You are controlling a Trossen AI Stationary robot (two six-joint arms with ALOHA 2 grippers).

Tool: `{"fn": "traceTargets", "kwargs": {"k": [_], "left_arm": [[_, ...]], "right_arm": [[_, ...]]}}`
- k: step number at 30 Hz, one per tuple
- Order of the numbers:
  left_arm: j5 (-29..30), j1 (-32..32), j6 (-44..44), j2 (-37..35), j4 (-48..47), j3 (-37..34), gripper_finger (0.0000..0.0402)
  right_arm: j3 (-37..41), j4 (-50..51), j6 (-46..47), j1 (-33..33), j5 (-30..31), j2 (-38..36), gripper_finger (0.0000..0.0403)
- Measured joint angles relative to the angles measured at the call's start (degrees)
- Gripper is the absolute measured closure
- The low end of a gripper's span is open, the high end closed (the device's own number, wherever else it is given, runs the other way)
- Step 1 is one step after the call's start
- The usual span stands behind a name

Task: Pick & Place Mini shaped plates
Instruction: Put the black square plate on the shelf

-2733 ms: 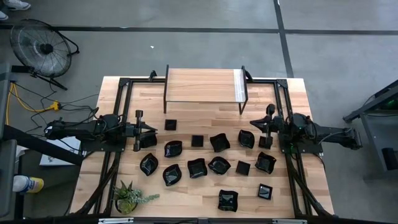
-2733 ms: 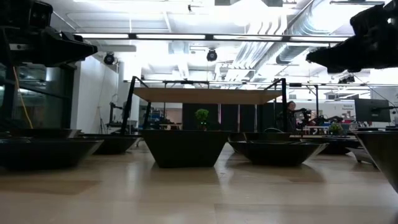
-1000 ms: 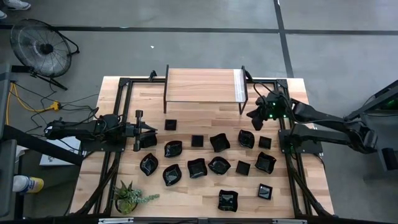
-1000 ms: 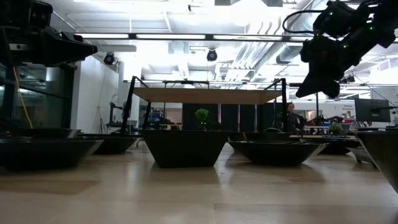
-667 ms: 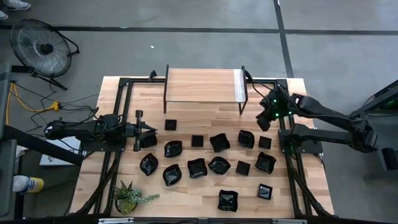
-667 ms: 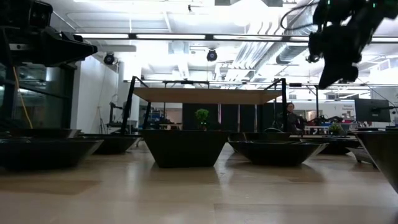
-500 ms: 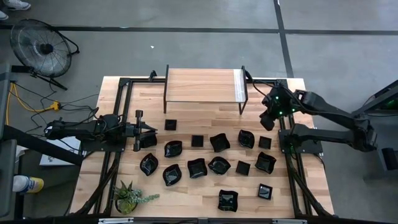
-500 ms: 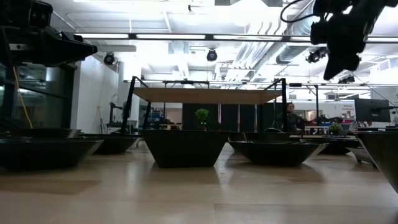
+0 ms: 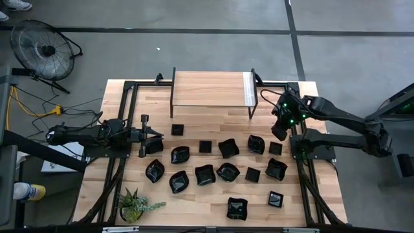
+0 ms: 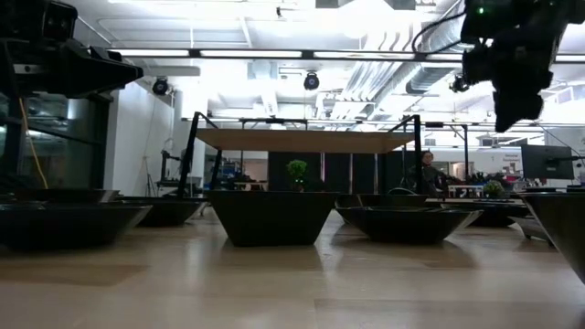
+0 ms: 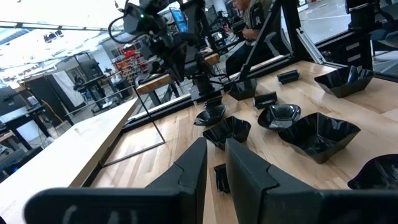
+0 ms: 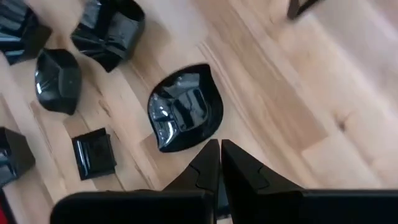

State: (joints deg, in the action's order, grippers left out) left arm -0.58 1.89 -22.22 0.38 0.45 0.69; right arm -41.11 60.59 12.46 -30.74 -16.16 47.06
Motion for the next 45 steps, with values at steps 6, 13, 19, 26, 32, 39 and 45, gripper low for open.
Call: {"fn": "traceTargets", "kwargs": {"k": [6,13,19,26,32,39,45], "left_arm": [[0.00,0.02,-0.02,0.02,0.00,0.00,0.0346],[0.00,0.00,-0.01,0.01,0.00,0.00,0.0346],[0.00,0.00,0.00,0.00,0.00,0.00,0.0346],[0.00,0.01,0.00,0.00,0.00,0.00,0.0346],[0.00,0.02,-0.02,0.02,0.00,0.00,0.0346],[0.00,0.00,-0.01,0.01,0.00,0.00,0.0346],[0.00,0.00,0.00,0.01,0.00,0.00,0.0346]], "right_arm": [[1.46,6.40,1.88,0.00,-0.51,0.20,0.0391],[1.56,8.84,1.67,0.02,0.69,1.61,0.0379],[1.56,9.19,-3.89,0.02,0.74,6.45,0.0321],[1.27,8.55,-7.66,0.04,-0.99,15.74,0.0253],[1.27,7.73,-8.18,0.00,-0.77,23.76,0.0236],[1.25,7.03,4.09,0.04,-0.92,29.39,0.0249],[1.25,6.23,10.37,0.57,1.11,29.45,0.0262]]}}
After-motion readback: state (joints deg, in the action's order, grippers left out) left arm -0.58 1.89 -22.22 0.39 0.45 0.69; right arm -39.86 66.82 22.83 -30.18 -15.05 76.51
